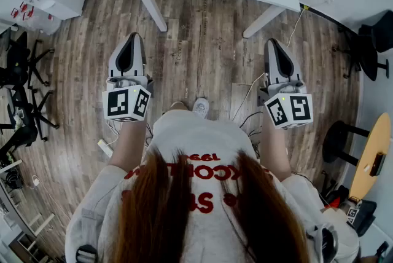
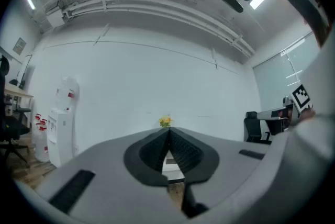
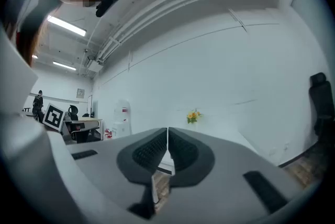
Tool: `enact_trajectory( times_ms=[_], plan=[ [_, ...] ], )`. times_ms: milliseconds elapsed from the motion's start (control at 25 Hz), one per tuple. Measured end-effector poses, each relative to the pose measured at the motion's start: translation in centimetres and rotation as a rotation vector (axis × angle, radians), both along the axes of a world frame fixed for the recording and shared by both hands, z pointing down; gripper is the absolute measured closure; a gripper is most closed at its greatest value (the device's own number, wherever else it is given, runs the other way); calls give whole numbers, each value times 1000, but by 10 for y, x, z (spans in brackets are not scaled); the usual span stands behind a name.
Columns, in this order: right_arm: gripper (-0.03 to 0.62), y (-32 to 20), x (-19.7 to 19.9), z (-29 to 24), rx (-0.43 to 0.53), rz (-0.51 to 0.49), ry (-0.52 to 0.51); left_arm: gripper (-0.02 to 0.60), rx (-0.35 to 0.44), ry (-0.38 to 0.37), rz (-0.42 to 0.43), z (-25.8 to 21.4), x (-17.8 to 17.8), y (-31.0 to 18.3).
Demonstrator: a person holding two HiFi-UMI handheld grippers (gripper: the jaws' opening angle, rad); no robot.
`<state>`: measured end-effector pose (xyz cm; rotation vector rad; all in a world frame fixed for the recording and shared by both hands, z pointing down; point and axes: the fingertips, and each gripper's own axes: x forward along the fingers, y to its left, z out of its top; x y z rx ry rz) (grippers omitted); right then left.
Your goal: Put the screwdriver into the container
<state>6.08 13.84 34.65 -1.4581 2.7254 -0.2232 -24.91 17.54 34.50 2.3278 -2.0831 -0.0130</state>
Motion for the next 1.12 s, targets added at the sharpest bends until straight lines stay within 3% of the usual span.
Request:
enact_trajectory(
  times_ms=[720,1120],
  plan=[
    [588,-11,12,-1,-7,-11,-58,575,-18,-13,15,3,18,-17],
    [589,-64,11,-10,9,4,-54,575,2,-3,64,-3,24,-81]
  ],
)
